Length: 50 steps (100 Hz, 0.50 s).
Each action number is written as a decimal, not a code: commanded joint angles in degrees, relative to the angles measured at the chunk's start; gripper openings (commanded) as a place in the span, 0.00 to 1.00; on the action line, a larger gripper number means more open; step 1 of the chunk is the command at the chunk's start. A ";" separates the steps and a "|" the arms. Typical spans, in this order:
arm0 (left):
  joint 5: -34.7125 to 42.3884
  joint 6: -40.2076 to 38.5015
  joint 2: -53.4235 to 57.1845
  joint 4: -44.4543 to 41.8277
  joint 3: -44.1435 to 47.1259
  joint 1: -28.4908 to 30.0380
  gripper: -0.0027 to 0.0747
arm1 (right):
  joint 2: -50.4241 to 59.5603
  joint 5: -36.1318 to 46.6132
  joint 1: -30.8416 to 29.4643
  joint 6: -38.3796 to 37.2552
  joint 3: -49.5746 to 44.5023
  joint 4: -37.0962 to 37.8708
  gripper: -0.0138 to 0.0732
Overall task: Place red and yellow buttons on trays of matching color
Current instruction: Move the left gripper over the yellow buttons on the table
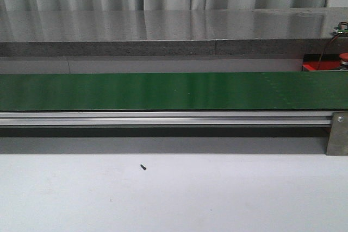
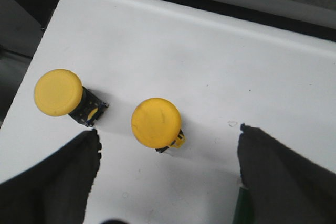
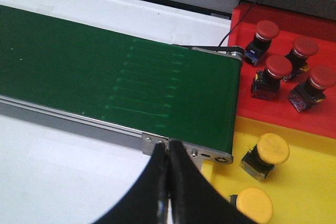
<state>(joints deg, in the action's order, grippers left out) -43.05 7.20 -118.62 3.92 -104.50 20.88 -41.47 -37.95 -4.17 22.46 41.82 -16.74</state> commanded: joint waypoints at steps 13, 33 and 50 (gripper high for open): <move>5.61 -2.44 0.93 -2.60 -2.63 0.23 0.72 | 0.11 3.80 -0.10 0.50 1.38 -1.14 0.05; 7.70 -2.44 -1.18 -2.76 -2.63 0.23 0.72 | 0.11 3.80 -0.10 0.50 1.38 -1.14 0.05; 8.74 -2.44 -2.41 -3.18 -2.63 0.23 0.72 | 0.11 3.80 -0.10 0.50 1.38 -1.14 0.05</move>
<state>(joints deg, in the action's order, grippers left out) -38.03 5.40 -123.93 1.04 -105.24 20.88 -41.47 -37.95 -4.17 22.46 41.82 -16.74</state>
